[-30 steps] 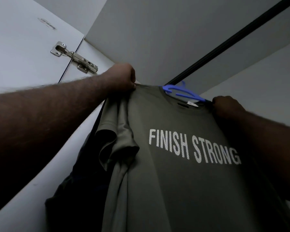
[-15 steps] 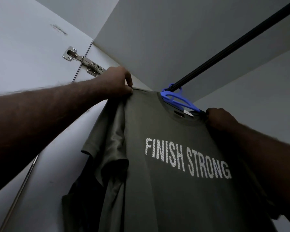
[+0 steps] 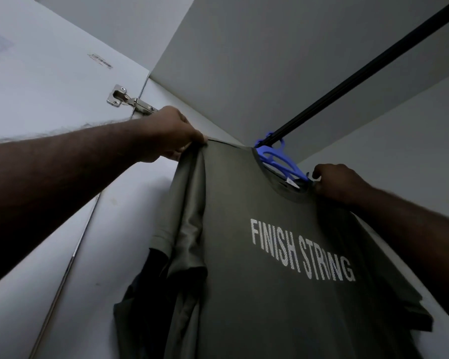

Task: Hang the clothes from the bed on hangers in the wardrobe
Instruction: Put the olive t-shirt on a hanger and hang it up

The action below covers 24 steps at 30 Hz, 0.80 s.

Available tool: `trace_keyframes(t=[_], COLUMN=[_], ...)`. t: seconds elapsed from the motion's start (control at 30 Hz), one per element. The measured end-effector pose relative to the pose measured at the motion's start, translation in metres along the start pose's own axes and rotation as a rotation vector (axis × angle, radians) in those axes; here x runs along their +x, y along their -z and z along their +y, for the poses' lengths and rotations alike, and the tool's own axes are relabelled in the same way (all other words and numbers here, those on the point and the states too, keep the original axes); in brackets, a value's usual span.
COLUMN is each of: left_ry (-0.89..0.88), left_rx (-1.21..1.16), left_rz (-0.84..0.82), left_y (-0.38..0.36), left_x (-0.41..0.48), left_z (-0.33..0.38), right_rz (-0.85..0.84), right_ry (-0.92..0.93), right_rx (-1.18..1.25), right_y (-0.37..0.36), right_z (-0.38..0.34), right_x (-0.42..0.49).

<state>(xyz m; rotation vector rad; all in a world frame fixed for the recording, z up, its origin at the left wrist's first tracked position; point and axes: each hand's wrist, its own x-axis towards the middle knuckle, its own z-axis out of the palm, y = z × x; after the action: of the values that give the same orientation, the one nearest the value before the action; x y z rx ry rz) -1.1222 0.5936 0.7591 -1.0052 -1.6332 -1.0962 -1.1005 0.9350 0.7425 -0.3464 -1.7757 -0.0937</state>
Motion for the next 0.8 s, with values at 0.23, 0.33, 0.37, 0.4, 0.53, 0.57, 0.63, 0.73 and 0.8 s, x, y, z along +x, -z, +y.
trace_keyframes(t=[0.23,0.33,0.37,0.4,0.53,0.57,0.63,0.73,0.8], left_ry=[0.161,0.157,0.159,0.163,0.165,0.155,0.155,0.230,0.305], left_rx=[-0.032,-0.132,-0.177,-0.205,-0.124,-0.086,-0.064,0.076,0.165], left_rz=[-0.235,-0.177,-0.143,-0.112,0.036,0.061,0.054,-0.113,-0.239], left_y=[0.014,0.013,0.015,0.014,0.021,0.024,0.033,0.048,0.057], left_x=[-0.030,-0.044,-0.048,-0.051,-0.066,-0.070,-0.080,-0.098,-0.108], left_z=[0.004,0.004,0.005,0.004,0.007,0.010,0.020,0.037,0.045], right_rz=[0.087,0.048,0.020,-0.011,-0.111,-0.138,-0.166,-0.179,-0.208], right_ry=[0.368,0.436,0.453,0.466,0.536,0.545,0.559,0.583,0.579], right_rx=[0.066,0.157,0.187,0.212,0.258,0.284,0.333,0.338,0.385], right_y=[0.058,0.077,0.082,0.084,0.092,0.094,0.096,0.096,0.098], right_z=[-0.076,-0.105,-0.114,-0.122,-0.150,-0.156,-0.165,-0.174,-0.175], right_x=[-0.031,-0.041,-0.045,-0.048,-0.065,-0.069,-0.078,-0.086,-0.088])
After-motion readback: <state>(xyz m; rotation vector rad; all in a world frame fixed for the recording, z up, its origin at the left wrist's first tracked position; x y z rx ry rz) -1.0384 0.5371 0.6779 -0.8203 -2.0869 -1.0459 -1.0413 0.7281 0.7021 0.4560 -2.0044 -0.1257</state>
